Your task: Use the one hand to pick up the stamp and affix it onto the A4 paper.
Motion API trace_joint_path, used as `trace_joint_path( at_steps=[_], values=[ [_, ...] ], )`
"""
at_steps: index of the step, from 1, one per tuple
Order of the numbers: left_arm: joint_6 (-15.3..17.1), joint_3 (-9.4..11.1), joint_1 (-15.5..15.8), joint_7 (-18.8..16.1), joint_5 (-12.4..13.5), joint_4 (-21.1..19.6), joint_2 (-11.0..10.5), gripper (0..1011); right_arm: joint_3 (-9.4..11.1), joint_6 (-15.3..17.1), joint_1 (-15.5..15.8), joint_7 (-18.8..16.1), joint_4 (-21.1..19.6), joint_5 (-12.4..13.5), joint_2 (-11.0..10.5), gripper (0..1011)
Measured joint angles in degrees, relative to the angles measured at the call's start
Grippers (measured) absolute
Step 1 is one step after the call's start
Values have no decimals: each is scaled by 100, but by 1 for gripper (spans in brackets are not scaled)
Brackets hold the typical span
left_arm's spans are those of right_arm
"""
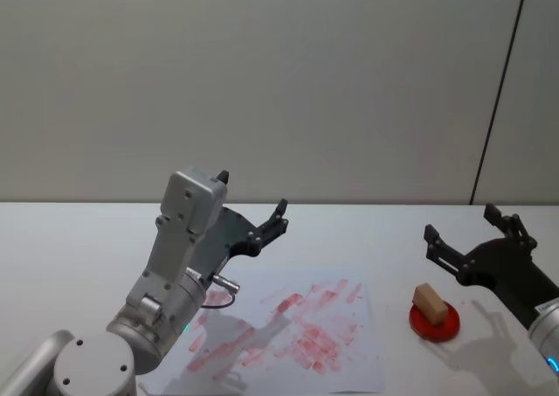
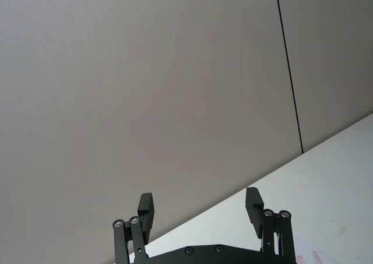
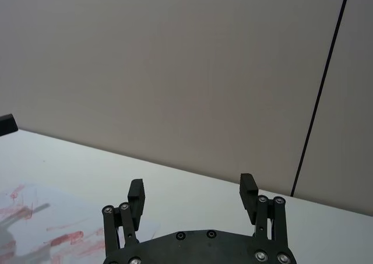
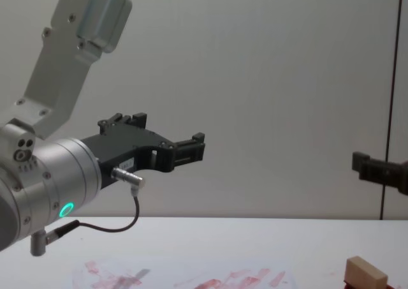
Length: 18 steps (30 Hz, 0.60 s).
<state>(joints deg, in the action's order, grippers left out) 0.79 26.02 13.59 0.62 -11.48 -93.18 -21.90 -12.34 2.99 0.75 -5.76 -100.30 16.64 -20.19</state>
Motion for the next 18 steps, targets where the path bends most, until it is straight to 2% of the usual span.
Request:
trace_joint_path(
  at_steps=[18],
  values=[
    [0, 0, 0, 0, 0, 0, 0, 1002, 129, 236, 115, -529, 317, 11, -292, 1001]
  ],
)
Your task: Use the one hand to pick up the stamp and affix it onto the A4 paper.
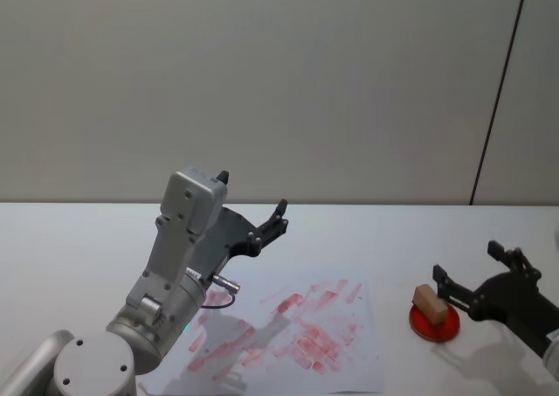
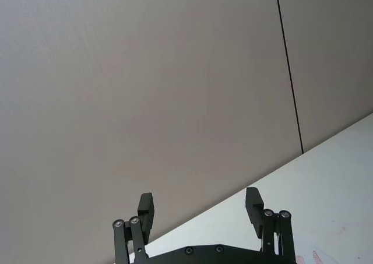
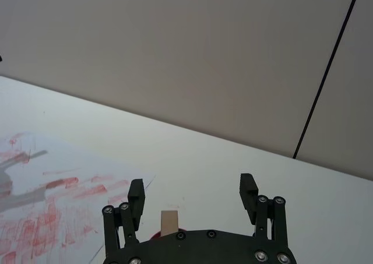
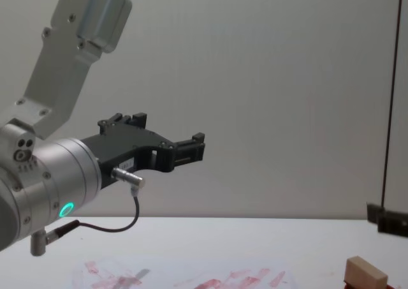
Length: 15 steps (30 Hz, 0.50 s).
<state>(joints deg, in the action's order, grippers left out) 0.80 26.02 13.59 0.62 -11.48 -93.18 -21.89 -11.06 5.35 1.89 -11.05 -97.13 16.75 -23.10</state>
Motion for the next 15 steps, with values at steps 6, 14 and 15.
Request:
trace_joint_path(
  at_steps=[6, 14, 15],
  values=[
    [0, 0, 0, 0, 0, 0, 0, 1002, -6, 51, 11, -102, 138, -28, -12, 1001],
    [0, 0, 0, 0, 0, 0, 0, 1002, -60, 72, -31, -149, 341, -82, 58, 1001],
    [0, 0, 0, 0, 0, 0, 0, 1002, -68, 72, -41, -153, 367, -88, 72, 1001]
  ],
)
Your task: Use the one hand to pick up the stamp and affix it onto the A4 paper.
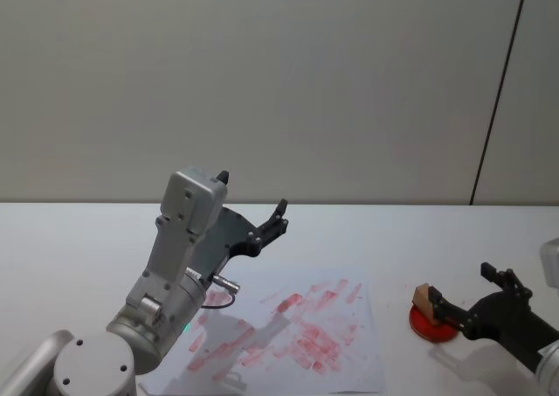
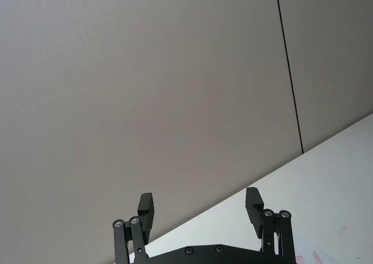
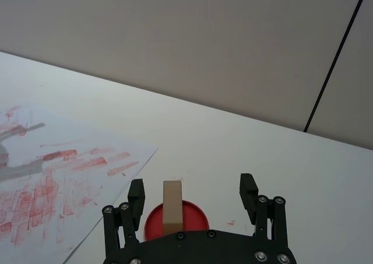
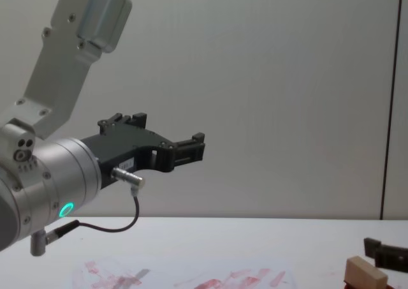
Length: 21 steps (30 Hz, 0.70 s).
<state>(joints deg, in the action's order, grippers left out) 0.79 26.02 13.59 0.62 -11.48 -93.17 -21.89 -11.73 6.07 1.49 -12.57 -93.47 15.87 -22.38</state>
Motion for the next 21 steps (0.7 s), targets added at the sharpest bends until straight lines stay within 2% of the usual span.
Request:
trace_joint_path(
  at_steps=[21],
  values=[
    [0, 0, 0, 0, 0, 0, 0, 1002, -221, 92, -257, -86, 497, -210, 333, 1001]
  ],
)
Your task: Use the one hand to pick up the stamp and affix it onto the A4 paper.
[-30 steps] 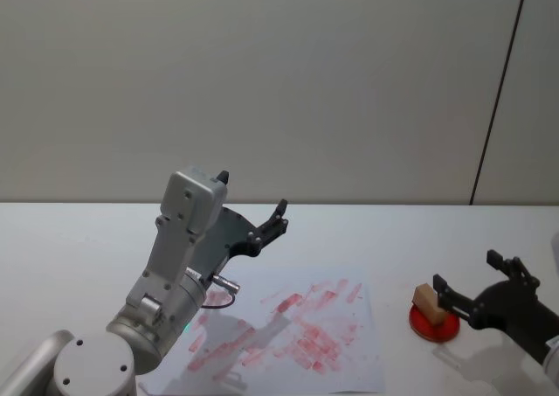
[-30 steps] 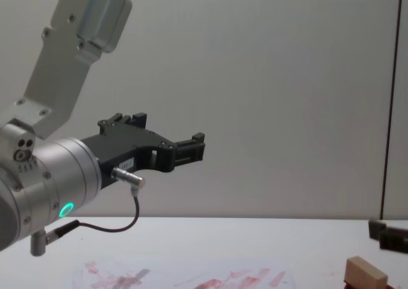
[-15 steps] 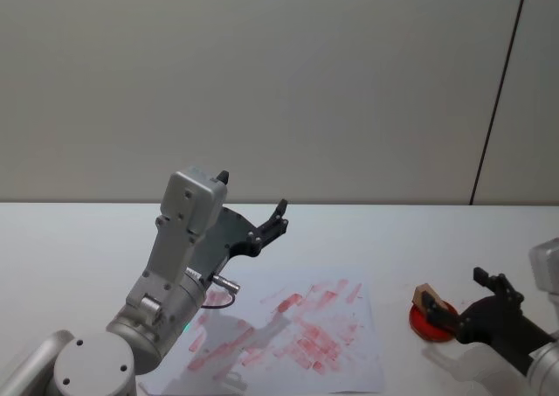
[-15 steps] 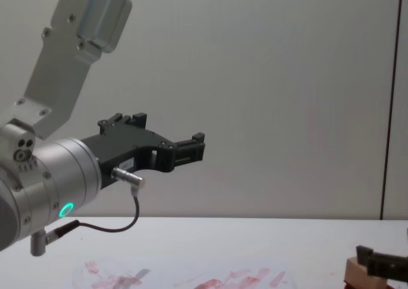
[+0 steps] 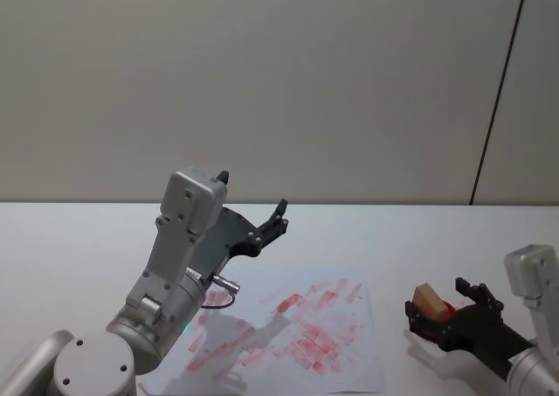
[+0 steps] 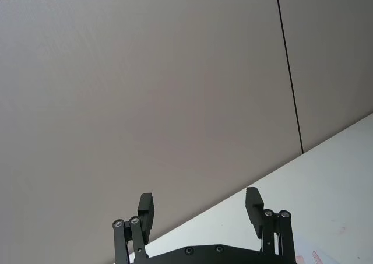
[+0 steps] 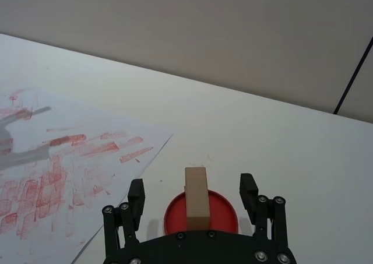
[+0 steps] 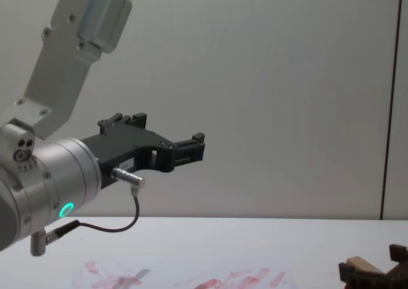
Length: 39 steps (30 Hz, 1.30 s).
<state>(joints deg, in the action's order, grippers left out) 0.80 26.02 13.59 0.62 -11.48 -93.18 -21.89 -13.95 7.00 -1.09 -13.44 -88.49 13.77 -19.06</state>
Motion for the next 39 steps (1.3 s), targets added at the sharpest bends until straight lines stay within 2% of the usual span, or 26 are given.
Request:
trace_joint_path(
  at_steps=[6, 10, 15, 16, 18, 19, 21, 22, 27, 28, 31, 34, 39],
  values=[
    [0, 0, 0, 0, 0, 0, 0, 1002, -20, 48, -65, -34, 121, -13, 53, 998],
    [0, 0, 0, 0, 0, 0, 0, 1002, -22, 74, -99, -53, 186, -12, 74, 923],
    [0, 0, 0, 0, 0, 0, 0, 1003, -20, 89, -135, -60, 261, 15, 93, 792],
    [0, 0, 0, 0, 0, 0, 0, 1002, -17, 90, -146, -62, 284, 25, 98, 738],
    [0, 0, 0, 0, 0, 0, 0, 1002, -12, 91, -165, -62, 321, 42, 105, 719],
    [0, 0, 0, 0, 0, 0, 0, 1002, -9, 91, -170, -62, 331, 47, 107, 661],
    [0, 0, 0, 0, 0, 0, 0, 1002, -5, 90, -179, -62, 350, 59, 110, 621],
    [0, 0, 0, 0, 0, 0, 0, 1002, 0, 88, -187, -63, 367, 68, 113, 560],
    [0, 0, 0, 0, 0, 0, 0, 1003, 14, 58, -213, -61, 420, 106, 119, 419],
    [0, 0, 0, 0, 0, 0, 0, 1003, 21, 42, -220, -61, 433, 117, 121, 358],
    [0, 0, 0, 0, 0, 0, 0, 1003, 26, 22, -229, -61, 455, 130, 122, 260],
    [0, 0, 0, 0, 0, 0, 0, 1002, 34, -23, -236, -61, 475, 145, 124, 216],
    [0, 0, 0, 0, 0, 0, 0, 1002, 38, -116, -237, -69, 472, 149, 126, 216]
  ],
)
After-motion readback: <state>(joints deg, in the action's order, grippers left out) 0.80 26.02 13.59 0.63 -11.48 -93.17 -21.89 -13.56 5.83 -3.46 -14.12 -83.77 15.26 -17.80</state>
